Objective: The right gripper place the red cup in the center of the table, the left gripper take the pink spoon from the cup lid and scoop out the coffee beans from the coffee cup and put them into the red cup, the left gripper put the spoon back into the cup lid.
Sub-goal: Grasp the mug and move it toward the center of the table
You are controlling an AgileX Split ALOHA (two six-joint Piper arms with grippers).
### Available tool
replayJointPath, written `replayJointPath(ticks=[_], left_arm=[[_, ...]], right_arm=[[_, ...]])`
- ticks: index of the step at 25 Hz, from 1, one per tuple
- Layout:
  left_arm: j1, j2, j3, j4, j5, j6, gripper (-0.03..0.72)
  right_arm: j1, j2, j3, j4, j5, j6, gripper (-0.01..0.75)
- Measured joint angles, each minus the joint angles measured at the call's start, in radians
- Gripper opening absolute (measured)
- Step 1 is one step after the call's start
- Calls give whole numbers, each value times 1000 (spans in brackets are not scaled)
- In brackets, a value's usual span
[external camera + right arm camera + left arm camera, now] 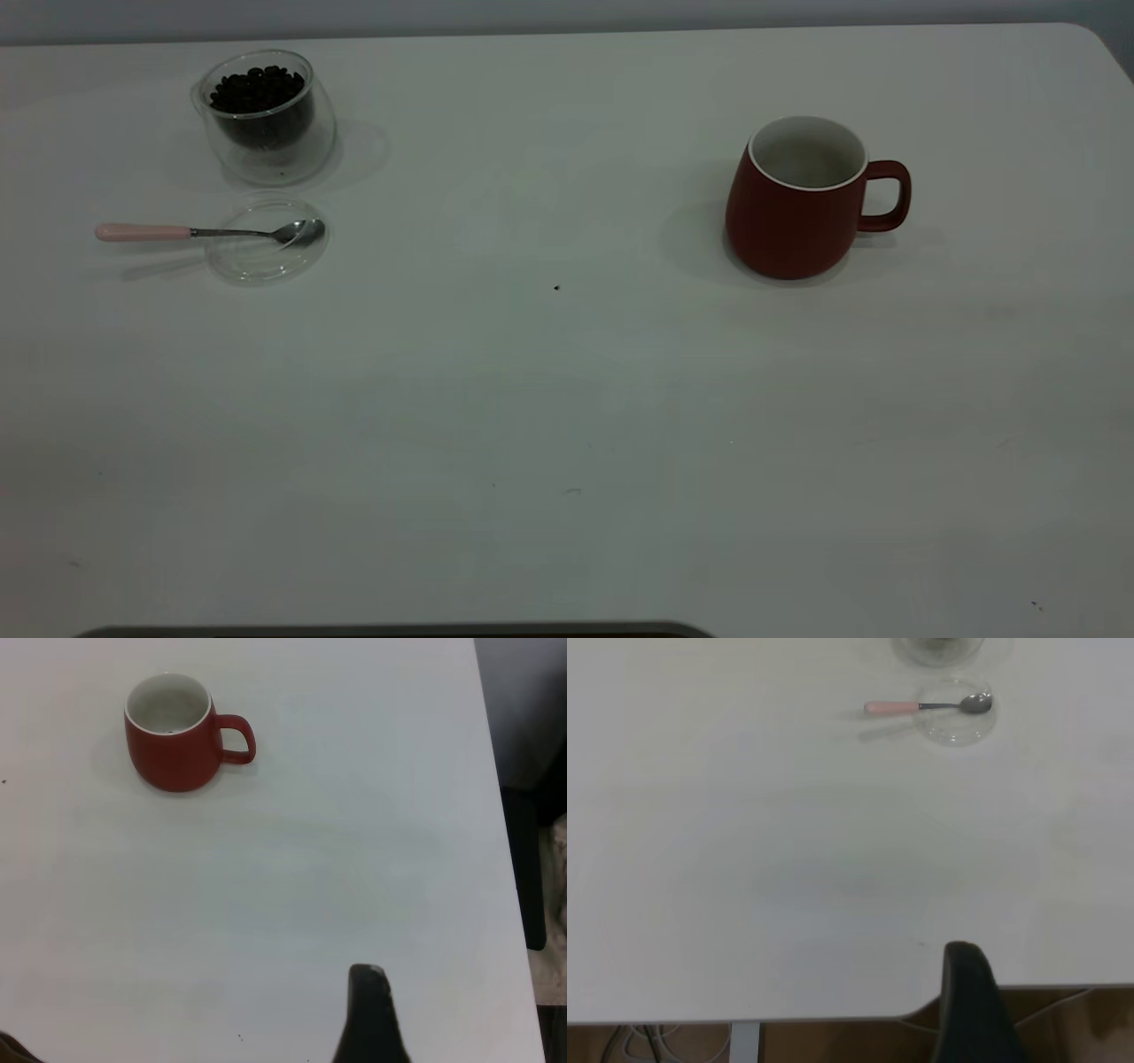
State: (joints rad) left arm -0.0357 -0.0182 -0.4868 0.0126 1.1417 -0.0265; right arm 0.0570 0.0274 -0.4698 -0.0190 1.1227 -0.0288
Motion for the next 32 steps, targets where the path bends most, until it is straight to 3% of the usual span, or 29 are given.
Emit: replayJointPath(ticks=[18,23,28,32], left_arm=[[0,0,0,0,0,0,488],[0,0,0,0,0,0,488],[0,0,0,0,2,0,488],[0,0,0,0,2,0,488]], right_arm=[[0,1,0,2,0,0,586],[0,137,-11,19,-11,-1,587],[0,428,-48,82,-187,-74,588],[0,741,-94,215,-346,-240,588]])
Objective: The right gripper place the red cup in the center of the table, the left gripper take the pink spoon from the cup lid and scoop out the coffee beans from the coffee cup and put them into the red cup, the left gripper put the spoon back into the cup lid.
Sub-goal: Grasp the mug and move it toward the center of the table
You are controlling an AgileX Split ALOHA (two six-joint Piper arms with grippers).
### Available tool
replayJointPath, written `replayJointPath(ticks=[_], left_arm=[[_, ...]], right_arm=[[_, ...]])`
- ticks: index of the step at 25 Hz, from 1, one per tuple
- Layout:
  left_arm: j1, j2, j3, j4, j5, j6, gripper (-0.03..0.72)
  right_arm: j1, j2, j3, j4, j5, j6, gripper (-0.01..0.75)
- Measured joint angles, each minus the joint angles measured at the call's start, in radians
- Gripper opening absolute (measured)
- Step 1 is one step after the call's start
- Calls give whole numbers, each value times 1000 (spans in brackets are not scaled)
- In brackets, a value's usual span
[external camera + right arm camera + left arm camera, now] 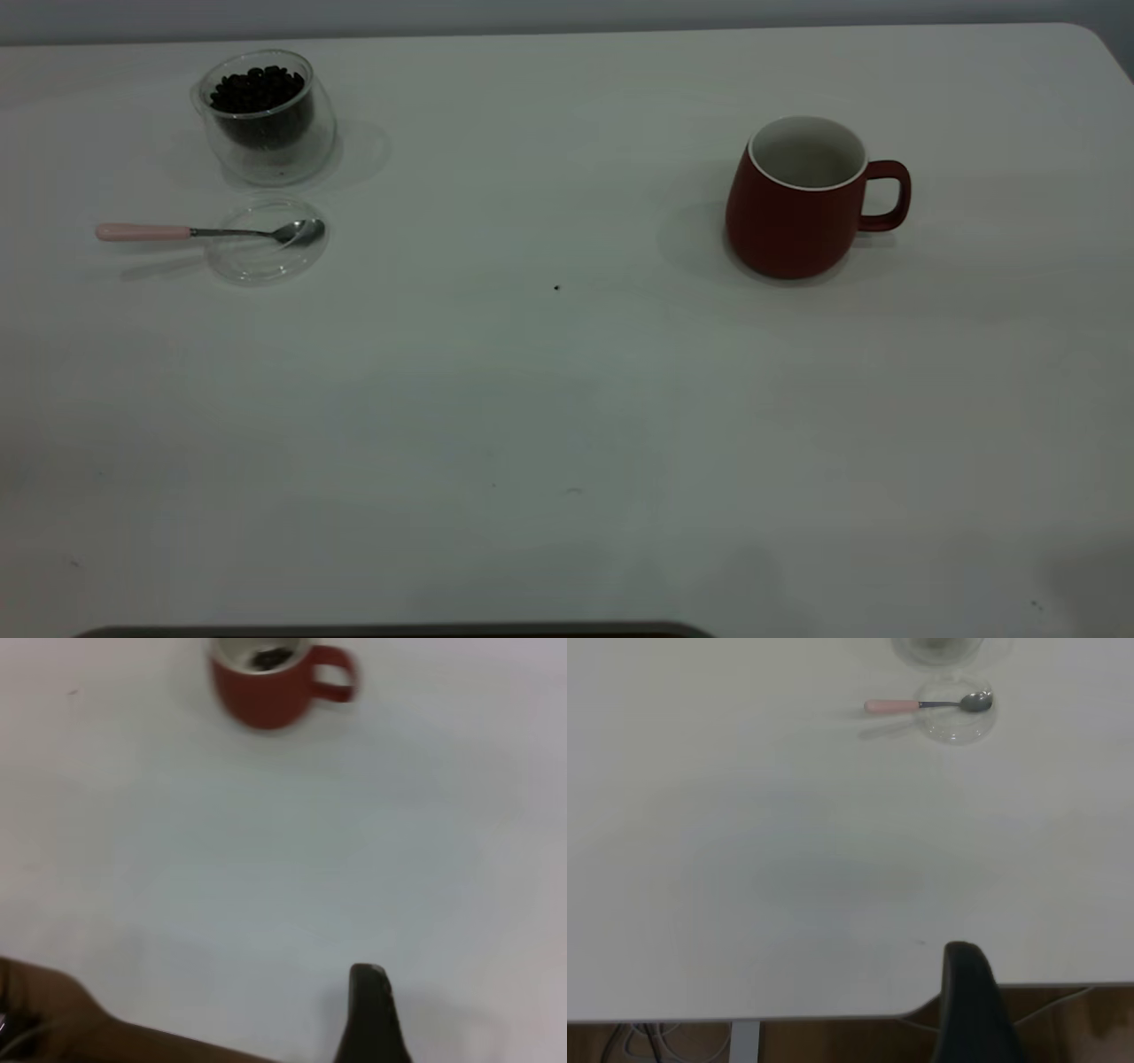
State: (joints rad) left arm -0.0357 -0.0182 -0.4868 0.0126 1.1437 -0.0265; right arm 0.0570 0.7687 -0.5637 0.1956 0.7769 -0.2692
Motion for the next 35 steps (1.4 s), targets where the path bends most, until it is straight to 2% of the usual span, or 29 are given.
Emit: replayJointPath(ticks=[3,7,13,17,22,29,31,35], left_arm=[[0,0,0,0,0,0,488],[0,0,0,0,1,0,488],[0,0,0,0,1,0,488],[0,0,0,0,1,0,488],[0,0,0,0,1,0,488],[0,0,0,0,1,0,488],[0,0,0,0,1,0,488],[0,0,0,0,1,0,488]], right_arm=[[0,239,-65,114,-86,-167,588],[0,539,-187,224,-129,-370,588],[0,907,-361,259,-192,-627,588],[0,1089,-451,272,-288,-903,588],[0,1280,-539,380,-388,-1299,588],[0,1442,-609,701,-470,-1766,588],[0,1476,-630,784,-479,-1844,588],[1,1539,-678,871,-475,-1845,588]])
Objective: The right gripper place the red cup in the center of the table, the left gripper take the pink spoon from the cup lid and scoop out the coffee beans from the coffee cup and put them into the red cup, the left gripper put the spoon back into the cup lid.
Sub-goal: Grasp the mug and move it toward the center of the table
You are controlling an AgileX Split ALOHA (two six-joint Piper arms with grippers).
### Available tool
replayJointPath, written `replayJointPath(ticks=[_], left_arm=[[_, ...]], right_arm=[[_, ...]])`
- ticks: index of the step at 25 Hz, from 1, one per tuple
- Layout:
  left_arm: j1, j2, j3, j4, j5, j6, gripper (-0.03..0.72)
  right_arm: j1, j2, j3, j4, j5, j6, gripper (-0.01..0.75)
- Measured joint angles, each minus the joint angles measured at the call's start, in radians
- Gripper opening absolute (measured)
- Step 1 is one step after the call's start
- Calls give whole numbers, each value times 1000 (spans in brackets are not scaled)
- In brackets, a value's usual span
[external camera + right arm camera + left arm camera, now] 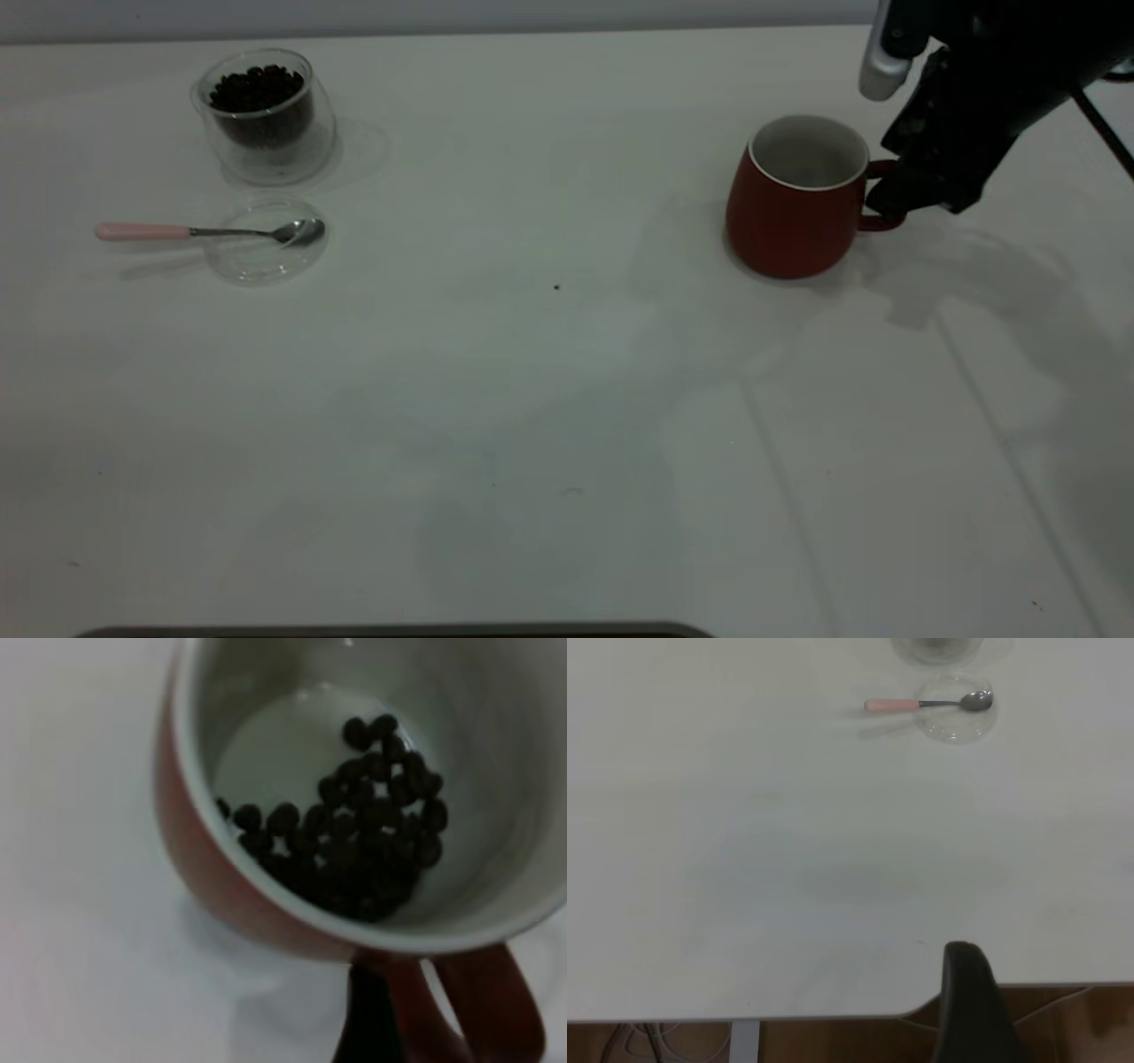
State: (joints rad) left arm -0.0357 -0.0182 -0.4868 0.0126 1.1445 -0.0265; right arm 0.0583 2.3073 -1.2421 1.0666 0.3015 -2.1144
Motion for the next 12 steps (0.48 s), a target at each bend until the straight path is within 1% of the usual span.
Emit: replayJointPath(ticks=[4,7,12], left_arm=[[0,0,0,0,0,0,488],[0,0,0,0,0,0,488],[0,0,0,0,0,0,488]], right_arm=[[34,40,-40,12,6,0,588],[85,63,-77,26,27,0,588],[179,93,-143,109,32,0,588]])
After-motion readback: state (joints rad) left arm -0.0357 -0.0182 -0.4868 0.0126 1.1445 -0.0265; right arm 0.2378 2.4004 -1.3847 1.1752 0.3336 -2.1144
